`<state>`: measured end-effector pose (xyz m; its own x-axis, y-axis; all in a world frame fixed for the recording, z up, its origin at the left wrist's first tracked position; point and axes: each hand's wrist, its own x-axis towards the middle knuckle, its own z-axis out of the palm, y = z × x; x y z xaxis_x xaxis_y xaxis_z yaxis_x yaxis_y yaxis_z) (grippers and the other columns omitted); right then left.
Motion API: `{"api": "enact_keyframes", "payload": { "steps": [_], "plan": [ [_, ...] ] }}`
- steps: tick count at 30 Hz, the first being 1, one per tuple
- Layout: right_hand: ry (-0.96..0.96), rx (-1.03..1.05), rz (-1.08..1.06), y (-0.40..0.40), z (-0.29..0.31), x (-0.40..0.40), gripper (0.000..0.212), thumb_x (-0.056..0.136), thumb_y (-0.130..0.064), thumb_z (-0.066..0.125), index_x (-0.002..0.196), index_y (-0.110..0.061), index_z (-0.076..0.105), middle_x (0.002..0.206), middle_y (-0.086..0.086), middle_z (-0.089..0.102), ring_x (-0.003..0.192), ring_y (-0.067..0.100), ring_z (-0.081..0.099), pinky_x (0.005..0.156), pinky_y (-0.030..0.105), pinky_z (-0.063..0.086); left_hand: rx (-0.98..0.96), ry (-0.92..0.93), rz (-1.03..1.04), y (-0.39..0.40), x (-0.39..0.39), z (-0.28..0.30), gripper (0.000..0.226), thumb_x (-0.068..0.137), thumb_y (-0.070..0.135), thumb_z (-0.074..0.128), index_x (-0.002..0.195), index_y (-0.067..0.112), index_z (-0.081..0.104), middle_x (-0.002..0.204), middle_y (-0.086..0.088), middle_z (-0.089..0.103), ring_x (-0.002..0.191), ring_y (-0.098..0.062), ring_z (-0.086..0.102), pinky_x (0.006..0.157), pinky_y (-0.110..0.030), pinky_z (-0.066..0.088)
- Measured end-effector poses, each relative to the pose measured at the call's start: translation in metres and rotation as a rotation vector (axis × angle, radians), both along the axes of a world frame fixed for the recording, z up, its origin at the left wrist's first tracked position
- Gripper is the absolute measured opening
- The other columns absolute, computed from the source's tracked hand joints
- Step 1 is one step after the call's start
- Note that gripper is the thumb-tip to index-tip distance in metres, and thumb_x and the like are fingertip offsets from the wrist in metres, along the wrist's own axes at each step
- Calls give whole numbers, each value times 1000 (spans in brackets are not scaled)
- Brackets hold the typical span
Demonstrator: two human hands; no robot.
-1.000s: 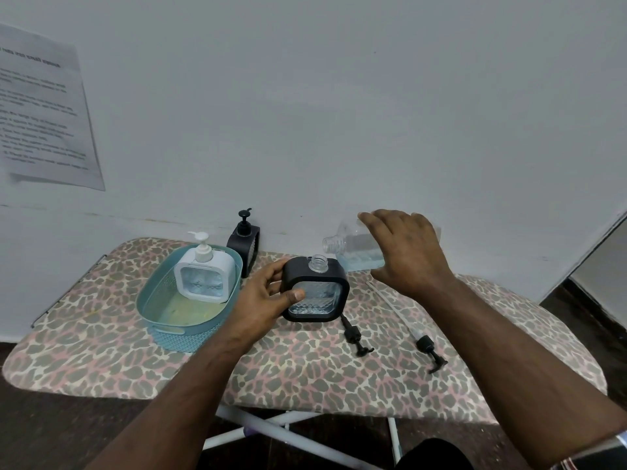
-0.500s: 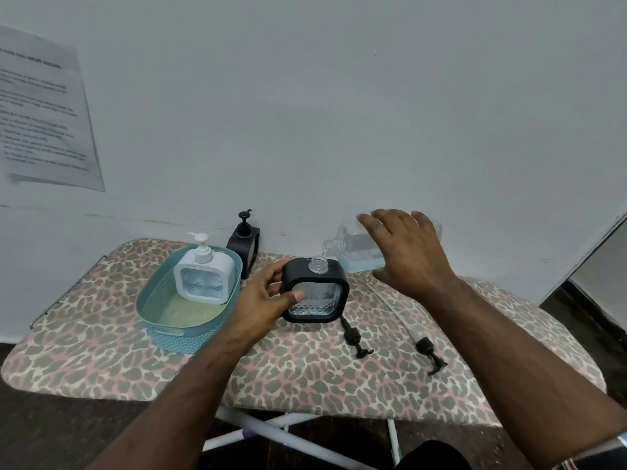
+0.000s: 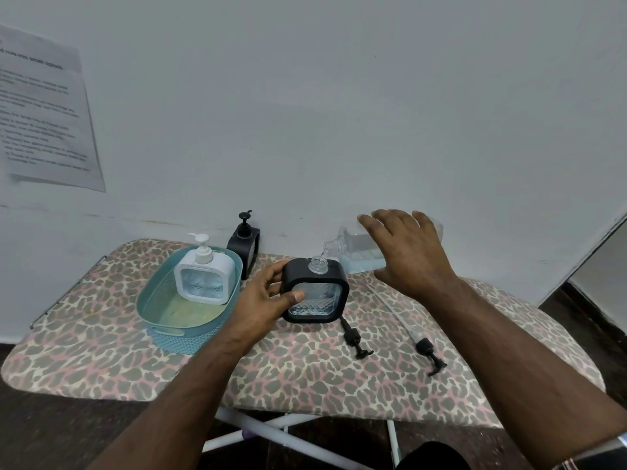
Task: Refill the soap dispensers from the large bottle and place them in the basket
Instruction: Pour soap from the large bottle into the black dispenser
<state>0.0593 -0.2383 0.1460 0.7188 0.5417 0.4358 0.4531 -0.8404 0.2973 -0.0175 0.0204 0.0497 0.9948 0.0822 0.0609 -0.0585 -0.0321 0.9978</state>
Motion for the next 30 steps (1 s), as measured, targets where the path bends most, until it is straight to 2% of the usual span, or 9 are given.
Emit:
{"api": "enact_keyframes", "payload": {
  "steps": [7,12,17,30],
  "plan": [
    [-6,-16,-9,-1,-1,1,103,60,-36,92,147,-26,37,145,5,53,133,30,50,111,58,35,-20,-4,-12,0,0,-1,56,82,22,82,131,40,61,128,1,71,120,-18,68,100,-50,58],
    [-6,-17,-9,-1,0,1,102,61,-36,92,147,-26,37,145,6,53,133,30,49,111,59,34,-16,-6,-18,0,1,-2,56,88,12,80,136,33,59,129,-1,71,120,-18,68,101,-49,58],
    [-10,-16,-5,-1,1,0,102,61,-37,92,148,-25,38,145,6,53,133,30,50,111,59,34,-29,-8,-13,-1,0,-1,53,89,9,78,129,40,60,127,1,71,119,-16,69,100,-47,59],
    [-8,-13,4,-2,-1,2,101,62,-35,92,147,-25,39,145,6,53,133,30,50,110,59,35,-25,-7,-5,-3,-1,3,53,90,7,77,129,37,59,127,2,70,118,-14,69,100,-43,59]
  ]
}}
